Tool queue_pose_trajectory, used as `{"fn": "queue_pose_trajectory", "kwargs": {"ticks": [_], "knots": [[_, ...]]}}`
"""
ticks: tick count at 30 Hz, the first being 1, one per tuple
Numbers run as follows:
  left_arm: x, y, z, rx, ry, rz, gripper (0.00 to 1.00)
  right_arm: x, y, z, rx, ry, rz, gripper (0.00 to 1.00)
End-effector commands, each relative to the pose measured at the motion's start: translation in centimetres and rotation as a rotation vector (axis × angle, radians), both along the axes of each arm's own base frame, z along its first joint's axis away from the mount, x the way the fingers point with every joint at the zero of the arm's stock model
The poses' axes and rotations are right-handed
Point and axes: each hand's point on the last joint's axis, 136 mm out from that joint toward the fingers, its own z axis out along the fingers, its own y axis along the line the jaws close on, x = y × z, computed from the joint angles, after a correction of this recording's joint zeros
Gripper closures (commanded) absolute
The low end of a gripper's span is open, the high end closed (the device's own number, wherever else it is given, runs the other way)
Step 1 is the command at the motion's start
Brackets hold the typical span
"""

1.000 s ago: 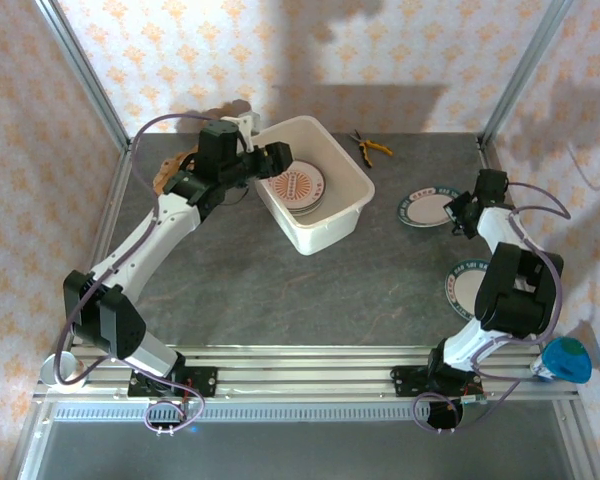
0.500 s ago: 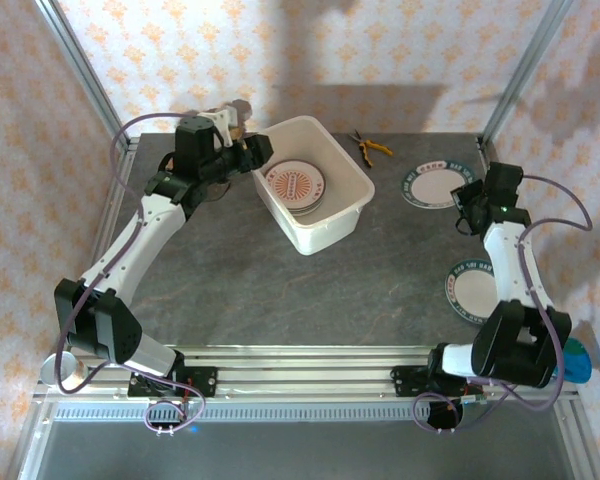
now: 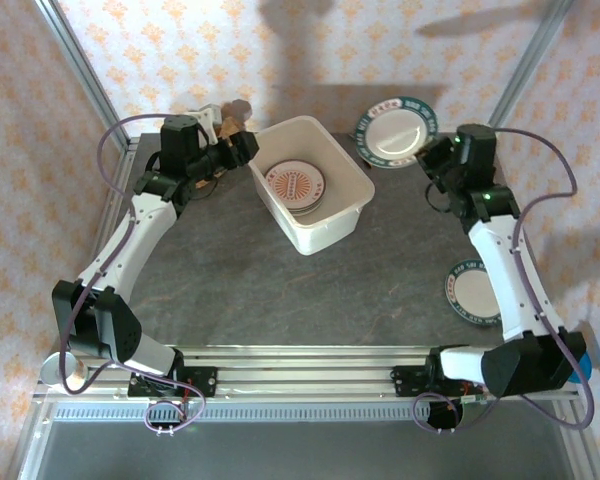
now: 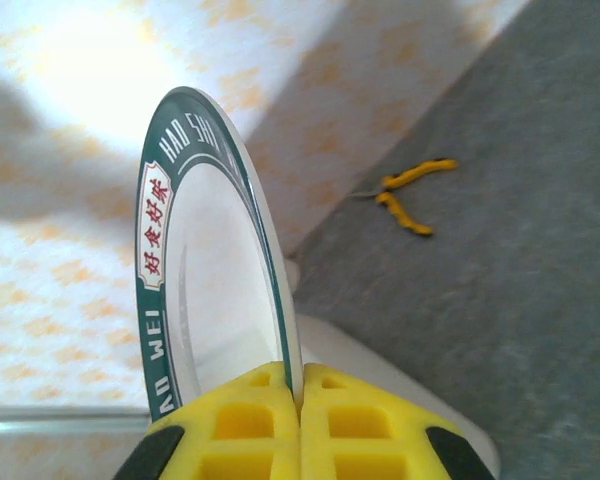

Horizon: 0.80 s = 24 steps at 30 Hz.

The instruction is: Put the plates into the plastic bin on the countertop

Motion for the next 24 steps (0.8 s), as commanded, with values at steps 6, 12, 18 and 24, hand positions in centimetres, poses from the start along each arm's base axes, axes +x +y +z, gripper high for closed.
{"fn": "queue_pose_trajectory", "kwargs": {"ticks": [6, 12, 18, 24], "knots": [[-2.7, 1.8, 2.2, 0.048, -0.059, 0.029, 0.33, 5.2, 10.1, -0.6, -0.004, -0.031, 0.166, 1.0], [-4.0, 3.2, 1.8, 0.079, -0.049, 0.07, 0.33, 6.8, 14.7, -3.4, -0.068, 0.025, 0.246, 1.0], [-4.9, 4.1, 1.5, 0.111, -0.033, 0.105, 0.33, 7.3, 16.3, -6.7, -0.118, 0.105, 0.242, 1.0], [-5.3, 4.7, 1.2, 0.127, -0.014, 0.13, 0.33, 7.6, 17.8, -9.7, -0.124, 0.15, 0.261, 1.0]]}}
